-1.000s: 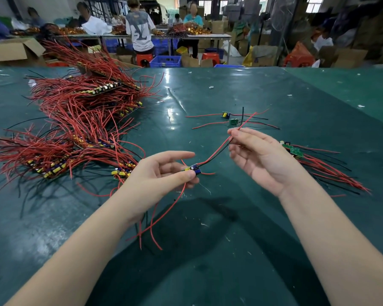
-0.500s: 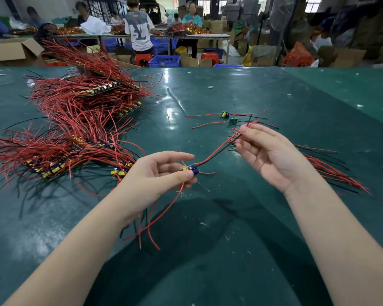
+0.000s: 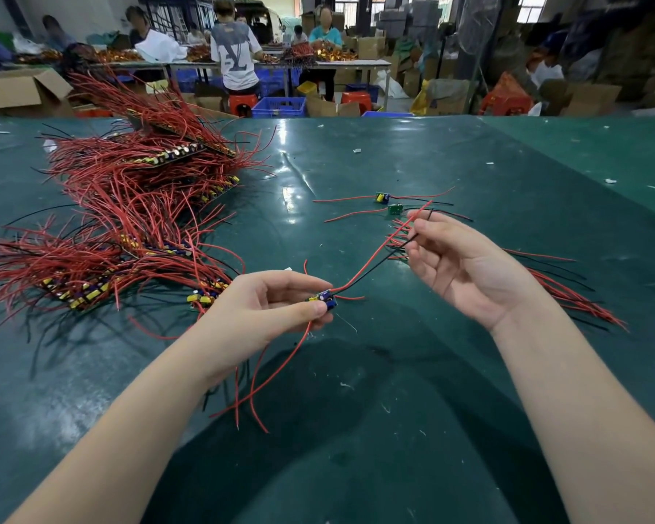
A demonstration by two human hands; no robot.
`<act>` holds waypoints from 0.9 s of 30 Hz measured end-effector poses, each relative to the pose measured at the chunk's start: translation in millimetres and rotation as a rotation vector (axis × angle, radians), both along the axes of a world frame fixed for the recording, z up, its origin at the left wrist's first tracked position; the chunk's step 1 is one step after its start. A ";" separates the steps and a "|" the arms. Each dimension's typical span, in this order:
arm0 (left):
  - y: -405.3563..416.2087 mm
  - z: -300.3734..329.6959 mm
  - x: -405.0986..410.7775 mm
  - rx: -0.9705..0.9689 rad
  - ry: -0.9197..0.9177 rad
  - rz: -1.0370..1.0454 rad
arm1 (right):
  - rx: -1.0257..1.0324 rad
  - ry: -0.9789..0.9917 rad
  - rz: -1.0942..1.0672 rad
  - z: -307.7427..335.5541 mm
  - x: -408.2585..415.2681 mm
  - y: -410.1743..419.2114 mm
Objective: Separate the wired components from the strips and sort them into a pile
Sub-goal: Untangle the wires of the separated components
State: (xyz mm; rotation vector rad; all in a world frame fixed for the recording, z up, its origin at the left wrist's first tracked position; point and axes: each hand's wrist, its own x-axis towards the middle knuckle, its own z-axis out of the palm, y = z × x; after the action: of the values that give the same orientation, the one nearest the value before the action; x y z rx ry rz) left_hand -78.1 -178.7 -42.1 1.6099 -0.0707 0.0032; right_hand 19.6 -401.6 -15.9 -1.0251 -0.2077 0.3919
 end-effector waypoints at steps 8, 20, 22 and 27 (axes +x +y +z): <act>-0.3 1.2 -1.3 0.033 0.041 -0.010 | -0.059 -0.099 0.099 1.6 -1.5 -5.5; 2.7 0.1 -0.2 -0.002 0.013 0.039 | -0.042 -0.112 -0.094 -0.4 1.3 -2.8; 3.4 0.4 -0.4 -0.019 0.011 0.048 | -0.061 -0.117 -0.136 -1.9 2.1 -3.1; 4.2 0.8 0.9 -0.038 0.020 0.073 | -0.114 -0.144 -0.244 -4.9 1.5 0.3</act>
State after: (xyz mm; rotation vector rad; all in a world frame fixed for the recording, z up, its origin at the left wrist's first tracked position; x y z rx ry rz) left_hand -77.2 -174.4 -41.3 1.5730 0.0040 0.0446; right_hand 21.1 -401.4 -20.8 -1.1776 -0.1883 0.1089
